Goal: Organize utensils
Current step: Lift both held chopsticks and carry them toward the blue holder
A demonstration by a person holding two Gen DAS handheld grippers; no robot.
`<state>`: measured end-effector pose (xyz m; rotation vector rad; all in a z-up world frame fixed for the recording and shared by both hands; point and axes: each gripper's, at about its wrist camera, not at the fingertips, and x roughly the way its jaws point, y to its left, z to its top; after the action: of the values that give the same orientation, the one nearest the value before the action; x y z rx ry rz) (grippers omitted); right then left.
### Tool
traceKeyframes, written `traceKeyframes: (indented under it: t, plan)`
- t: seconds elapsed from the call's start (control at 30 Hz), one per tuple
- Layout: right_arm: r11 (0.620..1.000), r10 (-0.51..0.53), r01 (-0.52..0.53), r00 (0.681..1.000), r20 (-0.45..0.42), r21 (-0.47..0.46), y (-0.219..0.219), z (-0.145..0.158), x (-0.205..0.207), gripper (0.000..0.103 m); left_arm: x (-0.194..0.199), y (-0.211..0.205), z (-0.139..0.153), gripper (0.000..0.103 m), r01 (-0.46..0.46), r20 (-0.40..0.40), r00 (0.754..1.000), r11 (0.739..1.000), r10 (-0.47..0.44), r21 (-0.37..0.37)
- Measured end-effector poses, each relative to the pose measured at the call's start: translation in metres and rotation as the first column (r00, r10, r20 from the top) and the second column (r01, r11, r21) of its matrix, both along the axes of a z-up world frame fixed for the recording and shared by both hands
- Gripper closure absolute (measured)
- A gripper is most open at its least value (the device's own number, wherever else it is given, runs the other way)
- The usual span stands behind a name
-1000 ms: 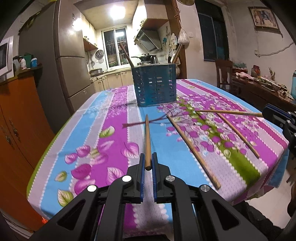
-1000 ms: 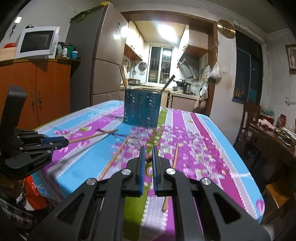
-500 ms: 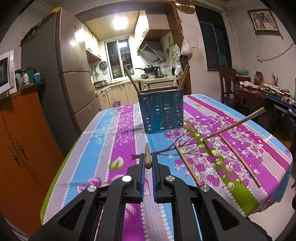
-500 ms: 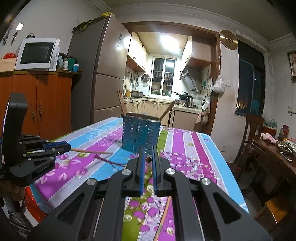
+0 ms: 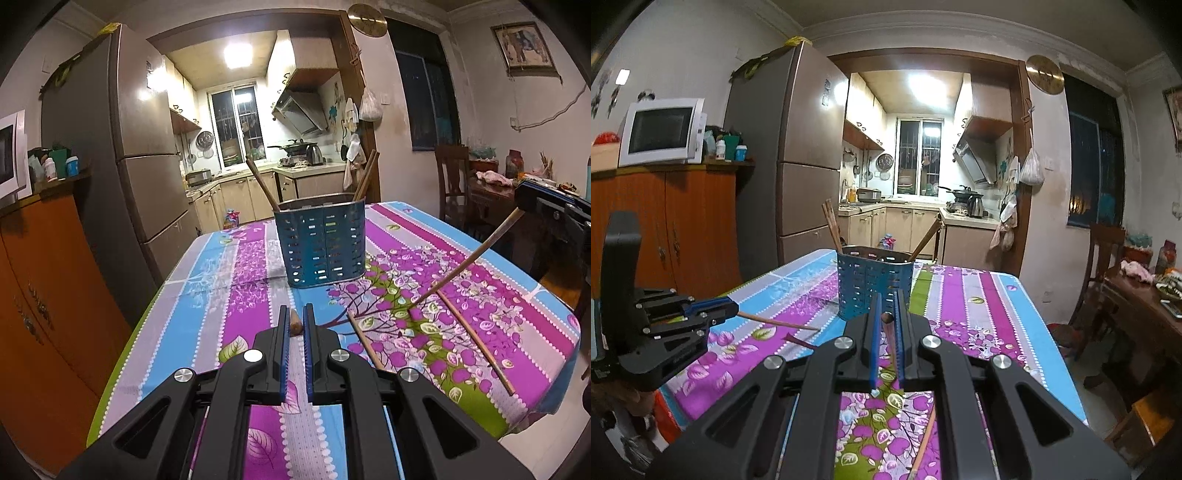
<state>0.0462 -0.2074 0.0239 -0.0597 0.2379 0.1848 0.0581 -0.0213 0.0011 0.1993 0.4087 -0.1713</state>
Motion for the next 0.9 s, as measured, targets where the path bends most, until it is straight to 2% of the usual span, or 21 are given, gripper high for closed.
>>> traceKeyframes:
  t: [0.2,0.53,0.7,0.9]
  plan:
    - [0.999,0.014,-0.013,1.0,-0.014,0.049,-0.008,0.01,0.008,0.098,0.002,0.004,0.017,0.095,0.016,0.02,1.0,0.999,-0.015,-0.033]
    - [0.998,0.035,-0.036,0.999,0.013,0.049,-0.006,0.031,0.014,0.098,0.019,0.025,0.046,0.095,0.077,0.003,0.997,0.991,-0.077,-0.113]
    - [0.997,0.047,-0.049,0.998,0.037,0.063,-0.011,0.044,0.02,0.098,0.02,0.025,0.06,0.095,0.085,0.035,0.996,0.991,-0.082,-0.1]
    - [0.994,0.076,-0.077,0.997,0.019,0.083,-0.01,0.051,0.034,0.098,0.023,0.015,0.07,0.095,0.133,0.046,0.991,0.985,-0.128,-0.108]
